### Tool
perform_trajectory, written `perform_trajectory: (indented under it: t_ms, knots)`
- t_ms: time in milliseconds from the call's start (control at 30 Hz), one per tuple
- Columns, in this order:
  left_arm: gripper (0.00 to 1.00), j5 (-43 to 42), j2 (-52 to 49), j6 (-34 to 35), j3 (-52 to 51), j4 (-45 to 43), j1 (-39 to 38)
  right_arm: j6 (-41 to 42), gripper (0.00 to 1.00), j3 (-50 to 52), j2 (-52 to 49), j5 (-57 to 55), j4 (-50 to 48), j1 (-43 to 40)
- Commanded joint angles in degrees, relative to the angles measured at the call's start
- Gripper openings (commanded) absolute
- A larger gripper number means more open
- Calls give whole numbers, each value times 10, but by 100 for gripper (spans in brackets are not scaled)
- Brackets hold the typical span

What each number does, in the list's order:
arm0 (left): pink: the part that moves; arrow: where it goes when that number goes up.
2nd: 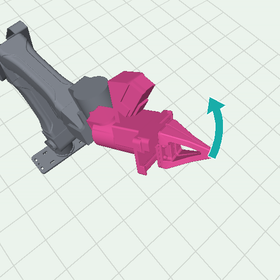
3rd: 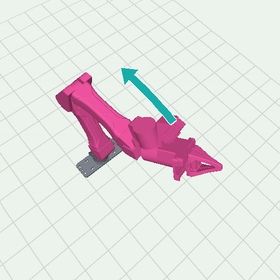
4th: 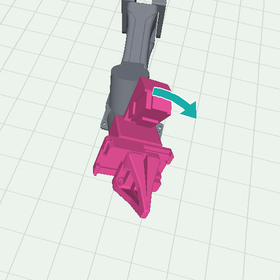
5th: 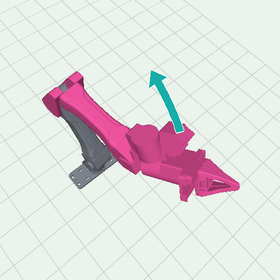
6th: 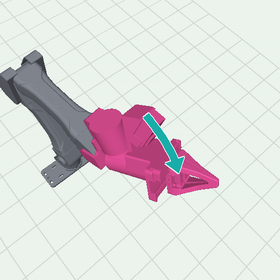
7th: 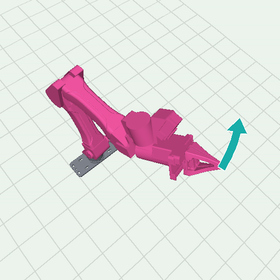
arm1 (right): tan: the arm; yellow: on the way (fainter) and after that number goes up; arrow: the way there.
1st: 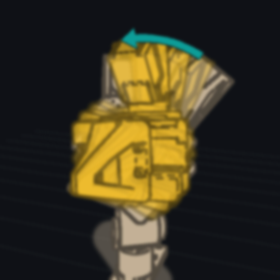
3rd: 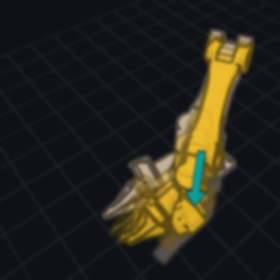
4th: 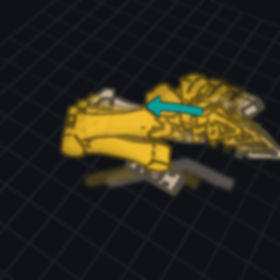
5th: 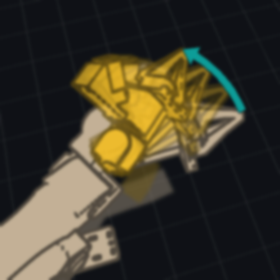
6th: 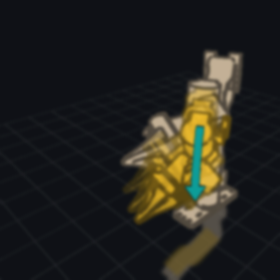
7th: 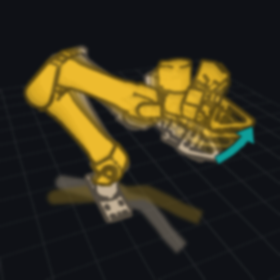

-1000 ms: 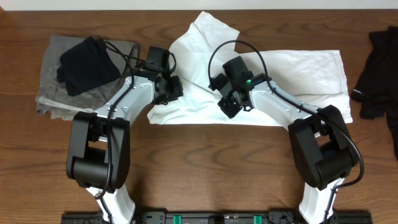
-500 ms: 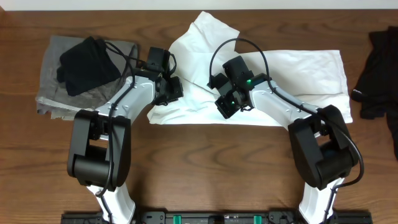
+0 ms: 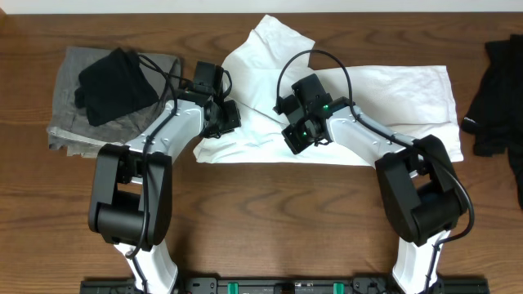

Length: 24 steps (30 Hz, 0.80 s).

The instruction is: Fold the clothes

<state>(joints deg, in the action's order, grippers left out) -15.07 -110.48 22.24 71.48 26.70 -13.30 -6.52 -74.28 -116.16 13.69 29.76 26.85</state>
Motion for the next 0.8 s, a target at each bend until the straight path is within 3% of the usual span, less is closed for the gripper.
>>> perform_trajectory:
  t_ms: [0,767]
  knots:
    - [6,1,-9,-5,-10,-1,-3,18,1,-3,-16,-8,-2,-7]
    - [6,27,-11,-5,-30,-29,-54,48,1,-3,-16,-35,-33,-7]
